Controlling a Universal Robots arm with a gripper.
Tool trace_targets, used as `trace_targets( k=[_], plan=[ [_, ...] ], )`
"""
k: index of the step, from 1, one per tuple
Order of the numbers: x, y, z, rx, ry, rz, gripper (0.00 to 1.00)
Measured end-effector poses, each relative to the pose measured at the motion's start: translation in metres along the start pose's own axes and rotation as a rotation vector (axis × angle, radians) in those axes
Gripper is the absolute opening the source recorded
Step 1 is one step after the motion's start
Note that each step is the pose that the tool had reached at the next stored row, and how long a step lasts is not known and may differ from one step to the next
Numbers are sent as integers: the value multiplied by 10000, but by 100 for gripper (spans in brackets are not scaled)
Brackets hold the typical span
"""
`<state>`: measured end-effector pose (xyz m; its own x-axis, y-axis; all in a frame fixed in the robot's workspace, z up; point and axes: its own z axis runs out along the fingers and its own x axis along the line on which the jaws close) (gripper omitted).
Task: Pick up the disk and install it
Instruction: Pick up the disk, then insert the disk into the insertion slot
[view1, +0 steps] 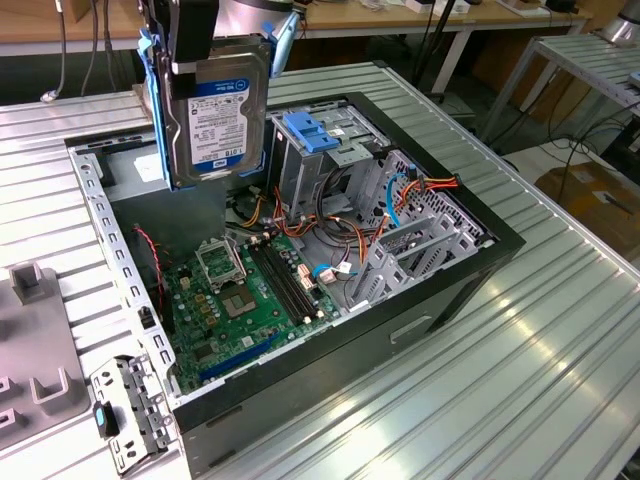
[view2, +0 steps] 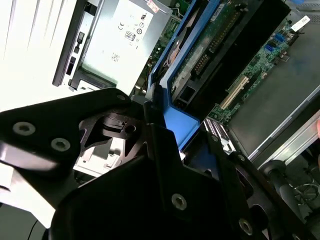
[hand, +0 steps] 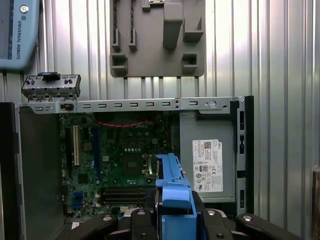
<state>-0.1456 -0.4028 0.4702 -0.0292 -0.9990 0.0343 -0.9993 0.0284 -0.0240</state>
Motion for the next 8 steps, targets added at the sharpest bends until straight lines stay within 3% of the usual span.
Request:
trace_targets(
  k=[8],
  plan=[
    [0,-12,0,0,0,0,37]
  ],
)
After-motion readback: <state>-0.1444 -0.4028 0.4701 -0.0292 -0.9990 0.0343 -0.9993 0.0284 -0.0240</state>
